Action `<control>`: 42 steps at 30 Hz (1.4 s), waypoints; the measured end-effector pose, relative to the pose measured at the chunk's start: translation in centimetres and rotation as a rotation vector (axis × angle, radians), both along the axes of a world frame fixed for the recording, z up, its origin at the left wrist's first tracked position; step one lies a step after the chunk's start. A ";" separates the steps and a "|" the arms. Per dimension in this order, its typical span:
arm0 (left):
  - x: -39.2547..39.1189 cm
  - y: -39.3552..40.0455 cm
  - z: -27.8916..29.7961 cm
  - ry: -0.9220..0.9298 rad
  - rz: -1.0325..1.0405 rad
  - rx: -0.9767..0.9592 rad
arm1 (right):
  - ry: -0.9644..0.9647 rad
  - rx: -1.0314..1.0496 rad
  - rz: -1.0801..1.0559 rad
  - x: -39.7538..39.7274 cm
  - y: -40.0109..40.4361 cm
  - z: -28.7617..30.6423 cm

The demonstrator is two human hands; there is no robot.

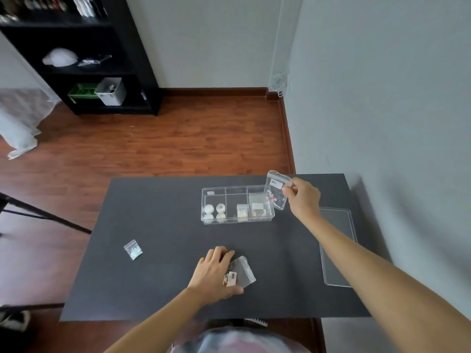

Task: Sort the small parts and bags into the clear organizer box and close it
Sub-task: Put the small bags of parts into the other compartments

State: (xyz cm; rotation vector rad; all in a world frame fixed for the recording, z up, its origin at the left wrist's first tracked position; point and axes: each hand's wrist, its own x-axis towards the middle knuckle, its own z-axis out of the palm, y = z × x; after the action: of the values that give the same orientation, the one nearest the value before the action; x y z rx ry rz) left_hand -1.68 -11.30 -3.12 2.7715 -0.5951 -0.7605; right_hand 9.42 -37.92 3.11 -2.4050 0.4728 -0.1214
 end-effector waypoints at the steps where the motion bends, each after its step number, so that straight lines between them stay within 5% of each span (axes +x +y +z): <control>1: -0.3 0.1 -0.1 0.000 -0.009 0.009 | 0.015 -0.011 0.017 0.1 0.4 -0.1; 14: -0.2 -0.3 -0.3 0.127 0.129 -0.020 | 0.160 -0.136 0.103 2.0 4.0 -2.9; 29: 2.1 -1.0 1.3 0.010 0.238 -0.216 | 0.276 -0.680 0.324 2.9 4.2 -6.0; 42: 4.5 -1.9 3.7 -0.049 0.400 -0.463 | -0.128 -0.260 0.251 0.7 3.5 -5.1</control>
State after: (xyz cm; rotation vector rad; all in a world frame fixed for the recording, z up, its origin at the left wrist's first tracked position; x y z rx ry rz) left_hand 2.83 -13.16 0.56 2.3685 -0.1771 -0.4044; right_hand 10.10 -34.41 -2.00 -2.6669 0.0983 -0.2360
